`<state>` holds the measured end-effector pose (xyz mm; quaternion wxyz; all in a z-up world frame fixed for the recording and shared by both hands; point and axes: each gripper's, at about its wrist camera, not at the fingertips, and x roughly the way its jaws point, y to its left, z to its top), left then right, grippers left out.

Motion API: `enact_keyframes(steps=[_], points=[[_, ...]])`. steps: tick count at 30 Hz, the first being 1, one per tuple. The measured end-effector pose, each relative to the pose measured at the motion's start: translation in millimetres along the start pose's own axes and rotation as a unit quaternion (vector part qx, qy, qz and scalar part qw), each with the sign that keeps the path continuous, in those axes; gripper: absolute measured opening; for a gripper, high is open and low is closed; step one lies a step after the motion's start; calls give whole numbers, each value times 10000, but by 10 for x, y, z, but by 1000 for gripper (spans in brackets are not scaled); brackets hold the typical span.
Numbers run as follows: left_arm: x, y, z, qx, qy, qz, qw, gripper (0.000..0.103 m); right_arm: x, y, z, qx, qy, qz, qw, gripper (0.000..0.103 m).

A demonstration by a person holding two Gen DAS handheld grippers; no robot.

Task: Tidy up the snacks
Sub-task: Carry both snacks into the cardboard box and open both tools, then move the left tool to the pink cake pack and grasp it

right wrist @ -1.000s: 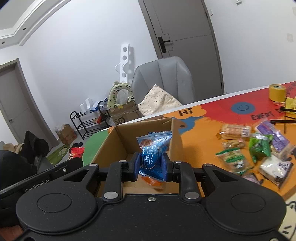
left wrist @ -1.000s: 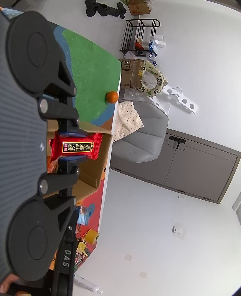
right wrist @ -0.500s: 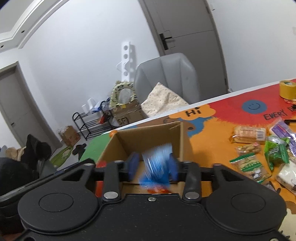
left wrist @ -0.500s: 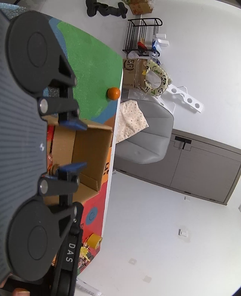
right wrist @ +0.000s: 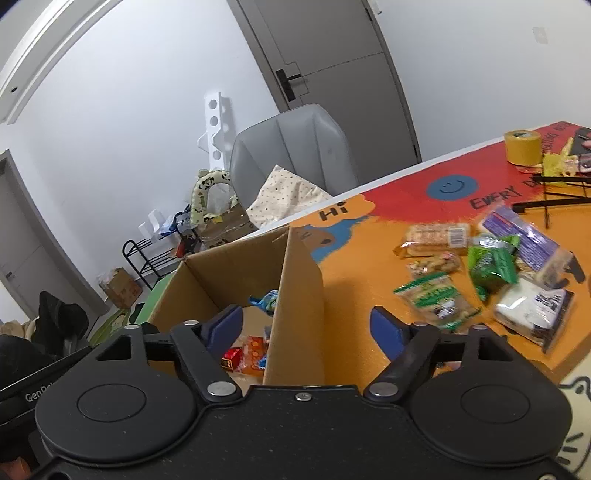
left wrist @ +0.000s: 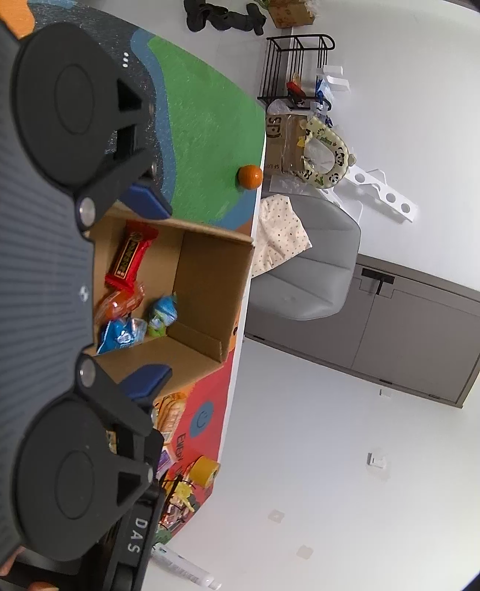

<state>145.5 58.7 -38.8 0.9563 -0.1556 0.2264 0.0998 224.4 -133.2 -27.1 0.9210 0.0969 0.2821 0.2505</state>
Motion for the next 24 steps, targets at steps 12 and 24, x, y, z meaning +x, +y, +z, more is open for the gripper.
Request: enact_keyframes(steps=[12,24], points=[[-50,-394,-100,364,57,-1,9993,94,-263,-285,-47,138,-84,-8,9999,103],[18,-867,-239,651,168,-216,9975,95,-496,-784,-77,345,-161,-218,9990,103]])
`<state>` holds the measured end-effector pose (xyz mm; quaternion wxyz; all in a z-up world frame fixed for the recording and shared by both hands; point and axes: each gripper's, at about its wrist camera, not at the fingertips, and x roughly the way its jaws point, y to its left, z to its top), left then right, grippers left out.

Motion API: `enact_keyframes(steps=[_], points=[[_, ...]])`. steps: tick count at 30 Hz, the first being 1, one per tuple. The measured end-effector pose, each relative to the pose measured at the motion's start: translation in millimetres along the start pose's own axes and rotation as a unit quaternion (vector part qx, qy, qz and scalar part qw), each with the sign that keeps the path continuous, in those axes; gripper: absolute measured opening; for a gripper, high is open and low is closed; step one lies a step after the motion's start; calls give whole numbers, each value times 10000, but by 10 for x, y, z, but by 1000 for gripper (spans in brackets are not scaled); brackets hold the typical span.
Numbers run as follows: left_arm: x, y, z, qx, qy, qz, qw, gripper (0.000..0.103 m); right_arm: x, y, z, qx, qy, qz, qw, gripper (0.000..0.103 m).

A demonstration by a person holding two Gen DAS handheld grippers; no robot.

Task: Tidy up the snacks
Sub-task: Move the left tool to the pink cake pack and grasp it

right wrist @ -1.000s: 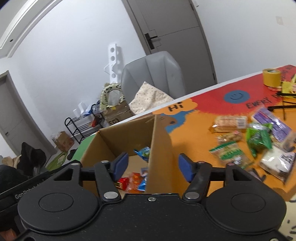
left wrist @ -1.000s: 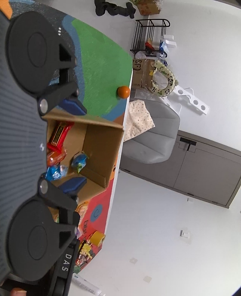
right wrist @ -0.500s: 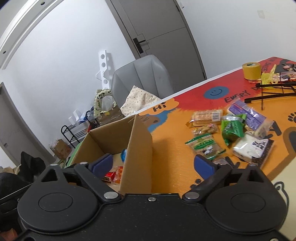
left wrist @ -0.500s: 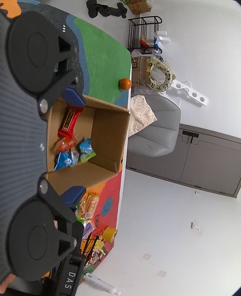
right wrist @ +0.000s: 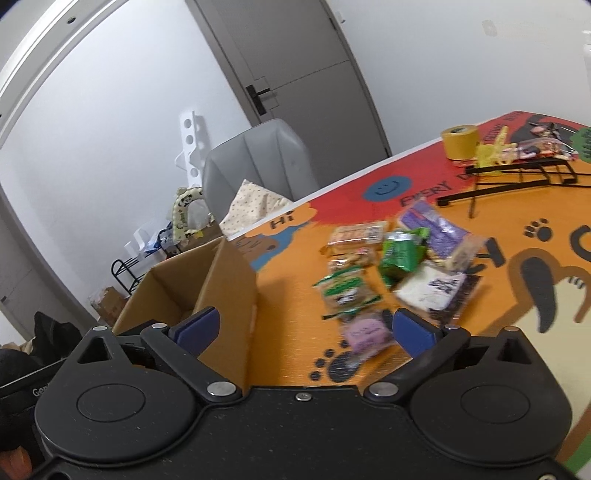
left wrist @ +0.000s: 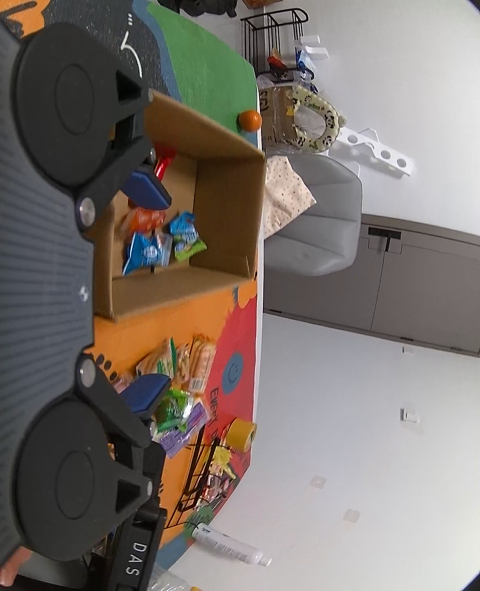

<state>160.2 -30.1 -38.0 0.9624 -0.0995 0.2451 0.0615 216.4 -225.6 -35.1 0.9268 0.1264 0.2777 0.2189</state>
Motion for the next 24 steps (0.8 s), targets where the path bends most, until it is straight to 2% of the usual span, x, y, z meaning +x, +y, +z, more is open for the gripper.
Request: enact_keyframes(steps=[16,18,24], points=[[185,-650,-62,395,6,-476,9981,93,-75,-750,-7,452,-97,-225,9987,101],[234,-708,-77,438,46,-505,9978,92,-57,-829,-4,504,-75,-270,9983,94],[418,-816,-104,416,170,-509,9977,91,1,-1003,-3,662,18,-325,9973,85]])
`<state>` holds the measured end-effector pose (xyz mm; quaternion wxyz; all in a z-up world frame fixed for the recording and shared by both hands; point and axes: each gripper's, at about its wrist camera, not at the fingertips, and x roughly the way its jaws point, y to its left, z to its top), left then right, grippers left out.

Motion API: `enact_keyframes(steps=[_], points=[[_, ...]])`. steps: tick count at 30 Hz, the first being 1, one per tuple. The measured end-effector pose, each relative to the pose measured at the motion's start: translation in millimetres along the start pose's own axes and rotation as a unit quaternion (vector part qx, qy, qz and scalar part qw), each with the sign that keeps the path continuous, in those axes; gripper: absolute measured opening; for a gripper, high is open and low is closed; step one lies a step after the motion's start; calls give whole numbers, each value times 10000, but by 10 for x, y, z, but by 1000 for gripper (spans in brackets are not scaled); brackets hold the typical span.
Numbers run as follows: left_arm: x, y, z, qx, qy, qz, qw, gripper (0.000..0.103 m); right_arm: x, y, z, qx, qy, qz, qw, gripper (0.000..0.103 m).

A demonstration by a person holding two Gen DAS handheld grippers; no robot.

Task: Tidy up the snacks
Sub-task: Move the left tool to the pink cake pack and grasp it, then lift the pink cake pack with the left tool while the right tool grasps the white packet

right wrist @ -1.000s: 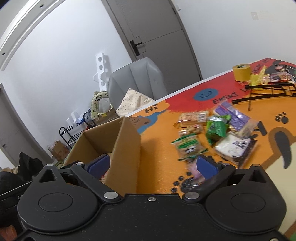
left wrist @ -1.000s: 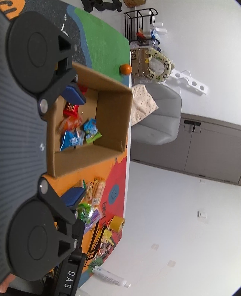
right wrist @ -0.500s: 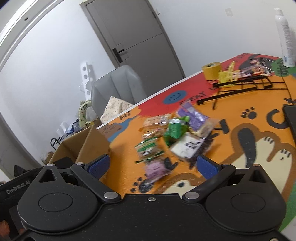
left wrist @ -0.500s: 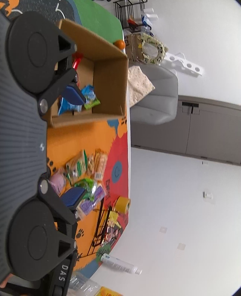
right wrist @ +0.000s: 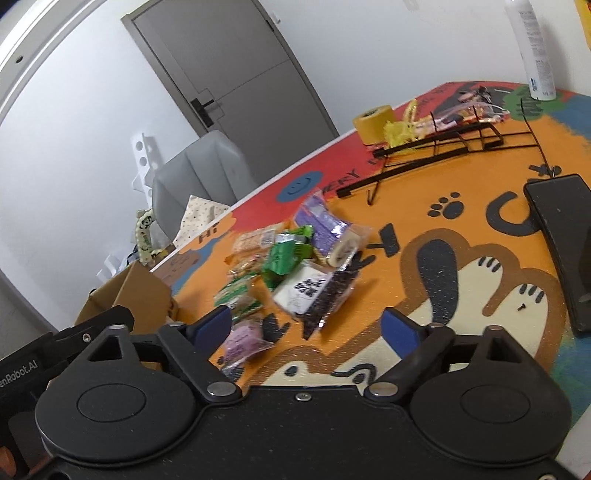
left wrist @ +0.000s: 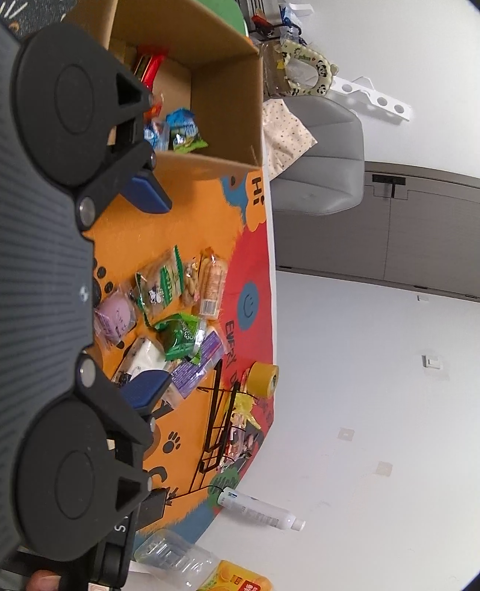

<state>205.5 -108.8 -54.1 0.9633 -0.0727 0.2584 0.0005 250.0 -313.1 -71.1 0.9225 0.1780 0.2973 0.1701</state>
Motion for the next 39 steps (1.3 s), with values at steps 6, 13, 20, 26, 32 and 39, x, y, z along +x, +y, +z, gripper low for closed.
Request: enact_keyframes(steps=[6,13,20,26,32,39], points=[[210,-81,-42,-1,177,-14,9998,87,62,-81,0,-11,-9,13,10000,82],[482,-143,-96,-26,386,34,9992,79,144,-182,16,16,8,20,10000,81],[712,-207,-178,-37,613,69,9981,72,204,-263,60,90,4,50,9999,69],[902,-229,-244,3,814,98,9966,67,256,-275,89,102,-3,118,9999,67],[987,-164,-298,-99,1070,-22,9942,37,305,-204,192,3,-98,120,9999,67],[817,1,-268,-143,1013,-61,9947,32,484,26,274,-200,-94,135,9997,67]])
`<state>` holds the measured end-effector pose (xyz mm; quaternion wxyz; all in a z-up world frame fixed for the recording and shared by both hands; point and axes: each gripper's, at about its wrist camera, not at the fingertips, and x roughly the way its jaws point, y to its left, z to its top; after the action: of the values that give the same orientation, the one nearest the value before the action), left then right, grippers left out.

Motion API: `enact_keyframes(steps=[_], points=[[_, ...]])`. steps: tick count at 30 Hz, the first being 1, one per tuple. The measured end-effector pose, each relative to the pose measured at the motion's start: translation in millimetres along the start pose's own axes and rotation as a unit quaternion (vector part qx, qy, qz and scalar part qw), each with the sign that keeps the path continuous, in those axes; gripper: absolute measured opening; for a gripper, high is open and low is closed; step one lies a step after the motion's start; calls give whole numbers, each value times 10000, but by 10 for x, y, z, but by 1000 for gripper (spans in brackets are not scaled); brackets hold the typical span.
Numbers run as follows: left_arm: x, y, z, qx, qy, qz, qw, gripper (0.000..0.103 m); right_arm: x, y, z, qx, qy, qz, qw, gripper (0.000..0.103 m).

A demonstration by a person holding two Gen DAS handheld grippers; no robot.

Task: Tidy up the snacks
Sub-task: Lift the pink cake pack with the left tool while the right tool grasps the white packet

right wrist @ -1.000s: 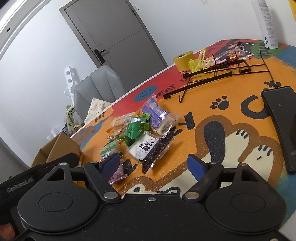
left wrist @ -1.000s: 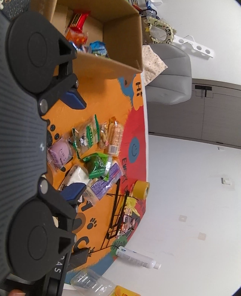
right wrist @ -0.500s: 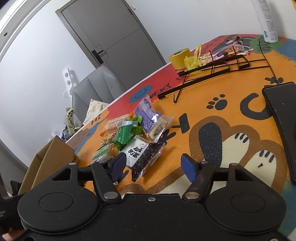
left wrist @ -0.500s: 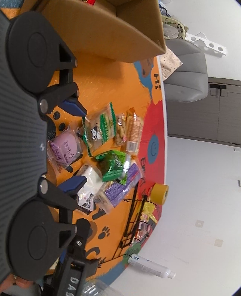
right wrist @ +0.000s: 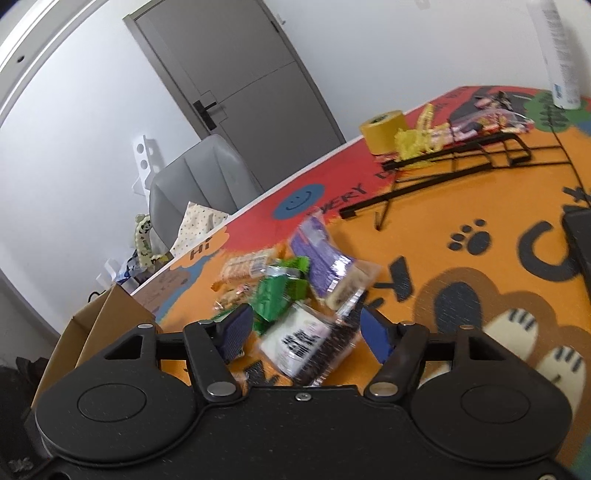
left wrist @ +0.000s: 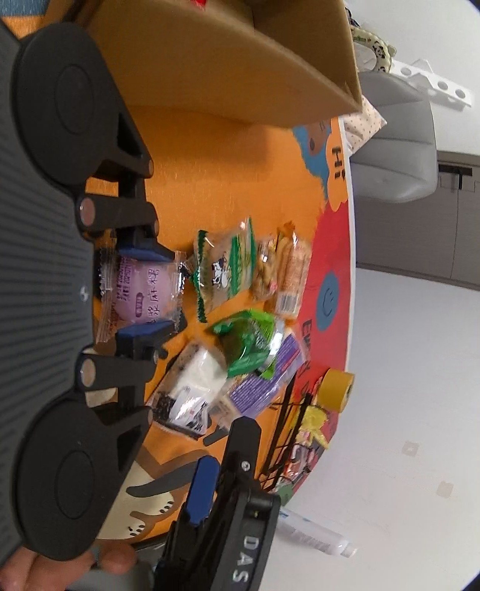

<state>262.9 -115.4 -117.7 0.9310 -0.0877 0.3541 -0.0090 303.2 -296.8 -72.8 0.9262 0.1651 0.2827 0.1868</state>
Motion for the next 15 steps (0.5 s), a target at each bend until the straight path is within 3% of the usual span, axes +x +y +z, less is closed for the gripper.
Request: enact_keyframes(steps=[4,6,10,15], points=[[-93,100,20,-73,-98,28,9999,32,92,111,10,-120,7,-52,9999,72],[-118,122,24,-109,-121,10,9999,32,140,174,6,-262,-37,-174,9995,81],[-145,167,18,-175,-154,-14,9997,32,240,263,-1,-570,-63,-350,9977,82],[-189,231,1,-250,-180,24,9995,32,328,247,-81,-642,312,-373,9968,82]])
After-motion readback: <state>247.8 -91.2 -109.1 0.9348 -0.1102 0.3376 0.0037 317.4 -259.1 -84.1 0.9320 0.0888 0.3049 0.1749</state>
